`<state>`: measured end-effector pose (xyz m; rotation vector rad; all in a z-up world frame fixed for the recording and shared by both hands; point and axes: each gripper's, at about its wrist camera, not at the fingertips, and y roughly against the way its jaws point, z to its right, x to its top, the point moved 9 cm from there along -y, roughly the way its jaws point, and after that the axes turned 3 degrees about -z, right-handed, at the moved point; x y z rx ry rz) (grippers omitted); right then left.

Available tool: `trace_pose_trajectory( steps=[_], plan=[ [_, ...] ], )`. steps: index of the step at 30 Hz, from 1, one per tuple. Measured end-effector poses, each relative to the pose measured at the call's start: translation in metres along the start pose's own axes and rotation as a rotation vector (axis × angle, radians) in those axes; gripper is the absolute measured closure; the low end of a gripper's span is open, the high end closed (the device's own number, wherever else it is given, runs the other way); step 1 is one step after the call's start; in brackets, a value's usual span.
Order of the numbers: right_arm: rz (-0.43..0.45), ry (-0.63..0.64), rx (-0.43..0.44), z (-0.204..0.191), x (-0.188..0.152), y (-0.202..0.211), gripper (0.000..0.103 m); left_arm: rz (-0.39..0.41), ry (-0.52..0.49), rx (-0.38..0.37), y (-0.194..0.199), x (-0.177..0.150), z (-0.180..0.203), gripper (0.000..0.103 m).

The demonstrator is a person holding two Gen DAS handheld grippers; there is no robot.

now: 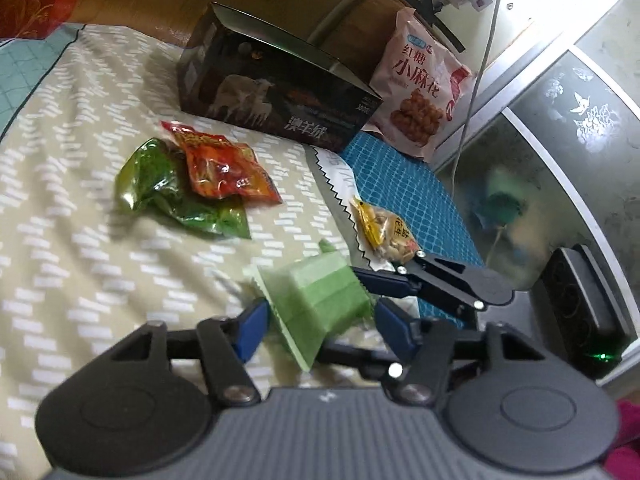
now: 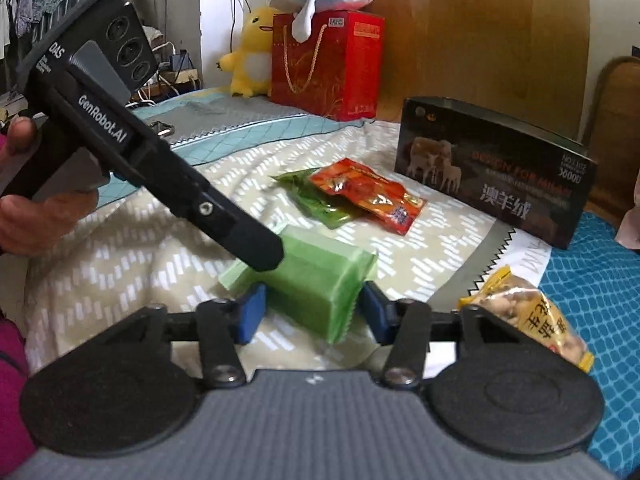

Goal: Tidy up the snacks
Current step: 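Grasp the green tray-shaped pastry with the left tool, then carry the green pastry into the tin box and release it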

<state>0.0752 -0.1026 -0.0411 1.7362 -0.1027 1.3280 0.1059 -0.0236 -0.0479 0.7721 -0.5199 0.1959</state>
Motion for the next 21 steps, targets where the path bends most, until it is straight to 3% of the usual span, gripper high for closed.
trace_pose_trajectory(
  steps=[5, 8, 15, 21],
  plan=[
    [0.036, 0.015, 0.006, 0.0, 0.01, 0.007, 0.06, 0.039, -0.025, -0.076, 0.026, -0.003, 0.014, 0.047],
    [0.087, -0.018, -0.02, 0.014, 0.029, 0.004, 0.06, 0.079, -0.057, -0.095, 0.038, 0.011, 0.025, 0.047],
    [0.24, -0.032, -0.174, 0.07, 0.09, -0.002, 0.06, 0.191, -0.166, -0.033, 0.042, 0.09, 0.042, 0.047],
    [0.279, -0.065, -0.313, 0.132, 0.125, -0.02, 0.06, 0.283, -0.243, 0.019, 0.02, 0.165, 0.059, 0.046]
  ],
)
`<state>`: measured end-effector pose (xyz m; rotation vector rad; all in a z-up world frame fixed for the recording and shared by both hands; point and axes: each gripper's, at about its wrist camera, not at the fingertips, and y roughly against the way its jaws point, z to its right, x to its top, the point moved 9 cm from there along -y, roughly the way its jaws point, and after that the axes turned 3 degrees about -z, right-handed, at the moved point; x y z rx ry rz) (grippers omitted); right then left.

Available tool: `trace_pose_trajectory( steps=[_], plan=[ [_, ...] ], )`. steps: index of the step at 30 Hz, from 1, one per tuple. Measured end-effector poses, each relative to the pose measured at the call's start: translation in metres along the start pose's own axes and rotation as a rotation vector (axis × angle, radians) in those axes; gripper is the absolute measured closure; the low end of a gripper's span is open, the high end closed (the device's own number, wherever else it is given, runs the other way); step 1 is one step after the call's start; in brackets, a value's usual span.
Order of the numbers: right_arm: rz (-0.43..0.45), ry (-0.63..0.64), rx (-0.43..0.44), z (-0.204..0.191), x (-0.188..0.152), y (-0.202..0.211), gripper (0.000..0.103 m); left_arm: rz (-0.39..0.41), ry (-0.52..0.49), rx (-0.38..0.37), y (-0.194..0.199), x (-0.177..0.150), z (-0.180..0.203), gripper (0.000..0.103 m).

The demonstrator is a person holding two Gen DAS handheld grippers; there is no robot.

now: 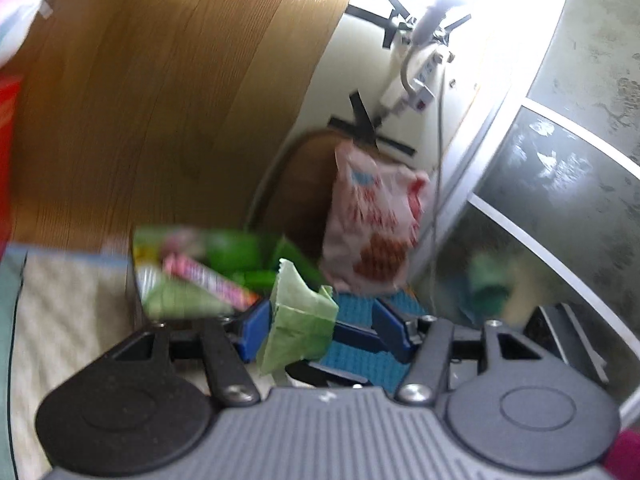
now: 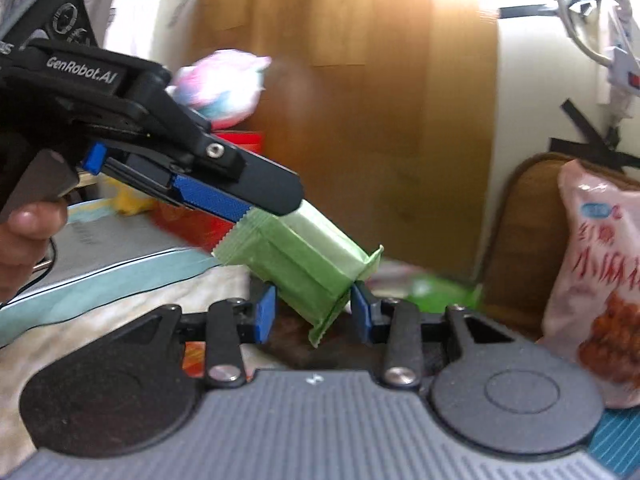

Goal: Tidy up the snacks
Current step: 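Carry the green pastry into the tin box and release it, then grasp the yellow peanut bag with the left tool and lift it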

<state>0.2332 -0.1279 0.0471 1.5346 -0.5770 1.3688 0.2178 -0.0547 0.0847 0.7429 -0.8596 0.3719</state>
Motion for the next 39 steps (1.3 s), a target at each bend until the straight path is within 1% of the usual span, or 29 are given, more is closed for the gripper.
trace_pose_trajectory(
  steps=[1, 3, 5, 7, 9, 12, 14, 15, 17, 20, 23, 25, 27, 28, 29, 30, 31, 32, 33, 34, 35, 36, 37, 39],
  plan=[
    [-0.002, -0.013, -0.022, 0.008, 0.002, -0.008, 0.06, 0.008, -0.01, 0.011, -0.008, 0.007, 0.0, 0.046],
    [-0.016, -0.043, -0.077, 0.024, 0.003, -0.026, 0.059, 0.03, -0.024, 0.058, -0.029, 0.021, -0.004, 0.044],
    [-0.028, -0.066, -0.141, 0.037, 0.0, -0.035, 0.059, 0.025, -0.026, 0.108, -0.052, 0.028, -0.009, 0.035],
    [-0.027, -0.105, -0.141, 0.043, -0.003, -0.035, 0.059, -0.005, -0.016, 0.166, -0.072, 0.028, -0.021, 0.033],
    [-0.006, -0.132, -0.122, 0.045, -0.005, -0.025, 0.059, -0.028, 0.004, 0.189, -0.079, 0.023, -0.031, 0.033],
    [-0.011, -0.153, -0.089, 0.047, -0.012, -0.011, 0.058, -0.009, 0.064, 0.141, -0.061, 0.013, -0.041, 0.033],
    [-0.034, -0.193, -0.055, 0.053, -0.024, 0.001, 0.058, 0.007, 0.104, 0.134, -0.041, 0.003, -0.05, 0.033],
    [-0.058, -0.218, -0.036, 0.056, -0.033, 0.008, 0.053, 0.005, 0.129, 0.126, -0.033, -0.004, -0.053, 0.033],
    [-0.105, -0.277, -0.014, 0.062, -0.054, 0.025, 0.05, -0.015, 0.168, 0.093, -0.021, -0.018, -0.057, 0.035],
    [-0.163, -0.378, -0.035, 0.07, -0.087, 0.056, 0.05, -0.063, 0.178, 0.054, -0.015, -0.044, -0.05, 0.035],
    [-0.183, -0.474, -0.043, 0.07, -0.113, 0.084, 0.049, -0.14, 0.176, -0.023, -0.031, -0.067, -0.028, 0.035],
    [-0.192, -0.503, -0.042, 0.066, -0.123, 0.096, 0.049, -0.19, 0.165, -0.061, -0.048, -0.078, -0.011, 0.035],
    [-0.211, -0.511, -0.035, 0.058, -0.132, 0.099, 0.049, -0.245, 0.15, -0.096, -0.067, -0.089, 0.009, 0.035],
    [-0.216, -0.508, -0.029, 0.054, -0.134, 0.099, 0.049, -0.268, 0.146, -0.105, -0.076, -0.094, 0.016, 0.033],
    [-0.212, -0.494, -0.028, 0.048, -0.134, 0.099, 0.05, -0.293, 0.143, -0.106, -0.085, -0.101, 0.021, 0.033],
    [-0.218, -0.48, -0.014, 0.042, -0.132, 0.097, 0.052, -0.319, 0.143, -0.099, -0.093, -0.11, 0.024, 0.033],
    [-0.222, -0.47, -0.006, 0.037, -0.131, 0.096, 0.054, -0.34, 0.147, -0.092, -0.097, -0.117, 0.024, 0.037],
    [-0.225, -0.458, 0.003, 0.03, -0.13, 0.095, 0.059, -0.363, 0.153, -0.085, -0.102, -0.124, 0.023, 0.042],
    [-0.225, -0.442, 0.008, 0.024, -0.129, 0.093, 0.062, -0.34, 0.14, -0.079, -0.1, -0.125, 0.024, 0.046],
    [-0.22, -0.425, 0.018, 0.019, -0.126, 0.09, 0.065, -0.35, 0.13, -0.074, -0.098, -0.129, 0.025, 0.062],
    [-0.216, -0.419, 0.039, 0.012, -0.123, 0.089, 0.069, -0.354, 0.131, -0.061, -0.094, -0.131, 0.023, 0.067],
    [-0.209, -0.414, 0.06, 0.005, -0.12, 0.089, 0.069, -0.348, 0.133, -0.05, -0.086, -0.133, 0.019, 0.071],
    [-0.207, -0.405, 0.087, -0.005, -0.117, 0.088, 0.069, -0.348, 0.139, -0.056, -0.081, -0.133, 0.018, 0.074],
    [-0.22, -0.379, 0.141, -0.026, -0.117, 0.086, 0.069, -0.334, 0.148, -0.048, -0.059, -0.139, 0.011, 0.074]
  ],
)
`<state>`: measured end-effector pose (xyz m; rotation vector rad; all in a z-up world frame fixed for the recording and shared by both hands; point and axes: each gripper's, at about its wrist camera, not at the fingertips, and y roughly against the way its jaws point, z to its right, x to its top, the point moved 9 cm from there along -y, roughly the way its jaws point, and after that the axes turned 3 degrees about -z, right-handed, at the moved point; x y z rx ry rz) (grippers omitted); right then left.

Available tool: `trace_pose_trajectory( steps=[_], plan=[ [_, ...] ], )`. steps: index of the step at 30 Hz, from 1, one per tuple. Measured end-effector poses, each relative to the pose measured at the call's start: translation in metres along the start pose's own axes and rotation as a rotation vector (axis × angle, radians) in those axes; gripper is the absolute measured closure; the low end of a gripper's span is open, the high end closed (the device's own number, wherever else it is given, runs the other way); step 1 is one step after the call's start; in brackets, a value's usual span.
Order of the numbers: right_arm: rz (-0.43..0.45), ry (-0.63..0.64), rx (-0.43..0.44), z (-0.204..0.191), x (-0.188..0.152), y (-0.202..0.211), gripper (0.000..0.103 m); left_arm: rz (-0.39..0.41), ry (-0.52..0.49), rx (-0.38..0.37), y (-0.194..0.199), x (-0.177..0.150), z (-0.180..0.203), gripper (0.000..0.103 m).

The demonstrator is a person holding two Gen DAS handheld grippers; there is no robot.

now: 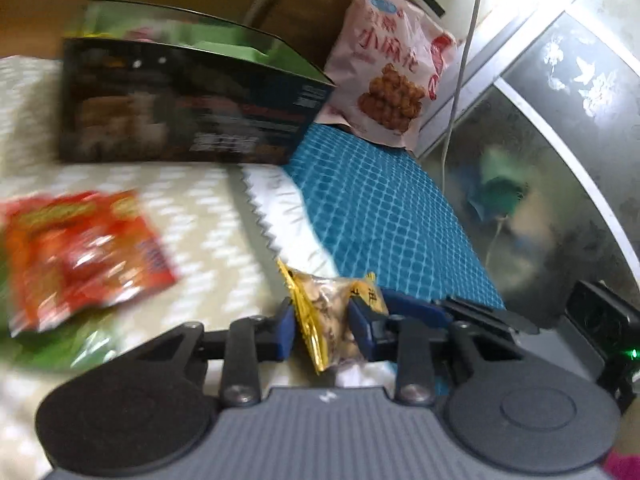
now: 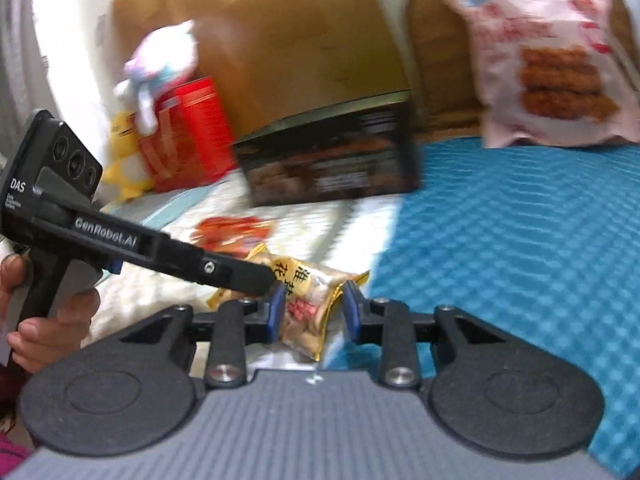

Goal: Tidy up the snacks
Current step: 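Grasp the yellow peanut bag with the left tool and lift it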

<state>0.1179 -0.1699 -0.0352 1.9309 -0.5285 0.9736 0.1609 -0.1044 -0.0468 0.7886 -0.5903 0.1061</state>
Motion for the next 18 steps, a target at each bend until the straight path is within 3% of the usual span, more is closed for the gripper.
trace_pose_trajectory(
  steps=[7, 11, 15, 18],
  plan=[
    [-0.108, 0.125, 0.178, -0.071, -0.027, -0.011, 0.066, 0.035, 0.005, 0.058, 0.07, -0.064, -0.027, 0.075],
    [-0.183, 0.178, 0.273, -0.1, -0.048, -0.003, 0.059, 0.07, 0.029, 0.094, 0.103, -0.092, -0.036, 0.073],
    [-0.184, 0.2, 0.28, -0.105, -0.055, 0.009, 0.056, 0.093, 0.04, 0.102, 0.115, -0.108, -0.036, 0.064],
    [-0.167, 0.197, 0.241, -0.1, -0.055, 0.013, 0.049, 0.1, 0.044, 0.105, 0.122, -0.107, -0.034, 0.048]
  ],
)
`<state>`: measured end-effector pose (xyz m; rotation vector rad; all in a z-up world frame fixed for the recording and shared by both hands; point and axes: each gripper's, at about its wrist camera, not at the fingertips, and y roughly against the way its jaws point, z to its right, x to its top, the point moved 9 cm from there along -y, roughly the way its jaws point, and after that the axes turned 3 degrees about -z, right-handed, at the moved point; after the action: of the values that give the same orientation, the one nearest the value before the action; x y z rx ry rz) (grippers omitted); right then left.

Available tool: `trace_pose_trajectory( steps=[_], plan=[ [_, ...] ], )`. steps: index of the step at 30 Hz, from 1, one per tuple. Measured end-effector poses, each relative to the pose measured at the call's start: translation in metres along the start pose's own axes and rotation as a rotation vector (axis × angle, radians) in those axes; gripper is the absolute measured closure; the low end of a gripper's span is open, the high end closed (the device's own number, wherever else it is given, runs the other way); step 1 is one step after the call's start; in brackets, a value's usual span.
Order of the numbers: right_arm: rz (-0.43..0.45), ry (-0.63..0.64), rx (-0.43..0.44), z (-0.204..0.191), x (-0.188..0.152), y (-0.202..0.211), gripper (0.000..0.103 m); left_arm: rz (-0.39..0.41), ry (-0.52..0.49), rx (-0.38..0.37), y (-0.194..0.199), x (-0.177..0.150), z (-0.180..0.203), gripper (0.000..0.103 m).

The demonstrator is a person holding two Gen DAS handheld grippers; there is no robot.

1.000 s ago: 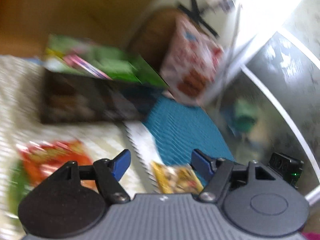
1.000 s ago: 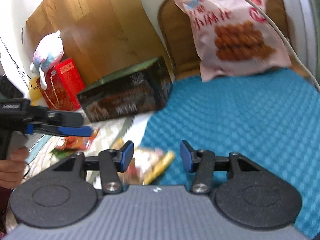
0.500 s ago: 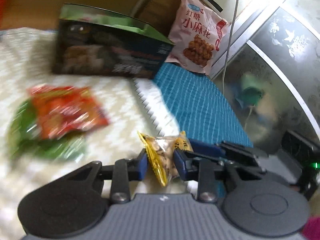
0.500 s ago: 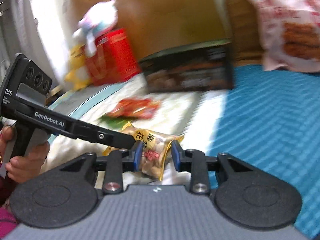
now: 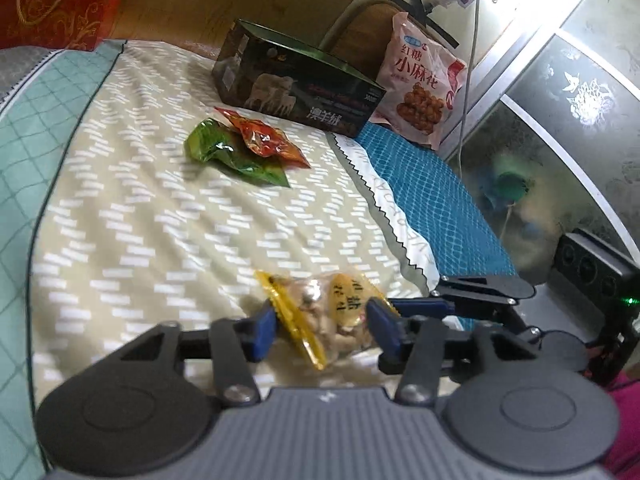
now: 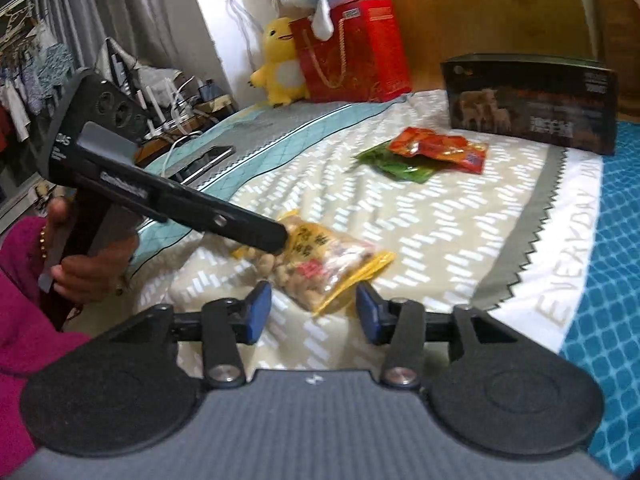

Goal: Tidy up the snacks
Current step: 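Grasp the yellow peanut bag with the left tool and lift it, then carry the yellow peanut bag into the tin box and open the left tool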

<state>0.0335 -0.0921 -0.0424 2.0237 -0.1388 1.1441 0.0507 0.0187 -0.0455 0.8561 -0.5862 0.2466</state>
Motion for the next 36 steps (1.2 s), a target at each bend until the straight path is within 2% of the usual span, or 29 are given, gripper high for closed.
trace_pose_trajectory(
  steps=[2, 5, 7, 11, 13, 15, 16, 19, 22, 25, 28, 33, 36],
  plan=[
    [-0.001, 0.012, -0.022, -0.001, 0.0, -0.001, 0.048, 0.022, -0.001, 0.018, 0.007, 0.004, -0.003, 0.046],
    [-0.002, 0.048, -0.038, -0.005, 0.001, -0.005, 0.04, 0.057, 0.017, 0.022, 0.02, 0.011, -0.01, 0.046],
    [-0.014, 0.083, -0.046, -0.007, 0.002, -0.011, 0.039, 0.073, 0.029, 0.015, 0.026, 0.014, -0.013, 0.046],
    [-0.025, 0.151, -0.063, -0.014, 0.003, -0.021, 0.038, 0.036, 0.014, -0.009, 0.019, 0.005, -0.007, 0.049],
    [-0.027, 0.167, -0.072, -0.014, 0.004, -0.023, 0.042, 0.002, 0.004, 0.004, 0.009, -0.003, -0.005, 0.05],
    [-0.024, 0.169, -0.073, -0.014, 0.004, -0.023, 0.059, 0.003, 0.005, -0.011, 0.005, -0.008, -0.003, 0.053],
    [-0.026, 0.157, -0.057, -0.013, 0.004, -0.022, 0.064, 0.001, 0.008, -0.027, 0.003, -0.01, 0.0, 0.058],
    [-0.014, 0.129, -0.066, -0.009, 0.007, -0.018, 0.07, 0.004, 0.002, -0.046, 0.002, -0.008, 0.002, 0.065],
    [0.019, 0.089, -0.082, 0.006, 0.018, -0.012, 0.074, 0.014, 0.001, -0.105, 0.006, 0.003, 0.008, 0.067],
    [0.074, 0.053, -0.107, 0.027, 0.039, -0.005, 0.077, 0.029, -0.056, -0.124, 0.004, 0.025, 0.02, 0.067],
    [0.149, 0.051, -0.176, 0.05, 0.069, 0.003, 0.077, 0.056, -0.125, -0.116, -0.003, 0.059, 0.032, 0.067],
    [0.275, 0.063, -0.287, 0.092, 0.13, 0.009, 0.078, 0.125, -0.219, -0.096, -0.018, 0.138, 0.051, 0.067],
    [0.328, 0.054, -0.335, 0.118, 0.162, 0.001, 0.078, 0.188, -0.272, -0.04, -0.031, 0.187, 0.054, 0.067]
  ],
)
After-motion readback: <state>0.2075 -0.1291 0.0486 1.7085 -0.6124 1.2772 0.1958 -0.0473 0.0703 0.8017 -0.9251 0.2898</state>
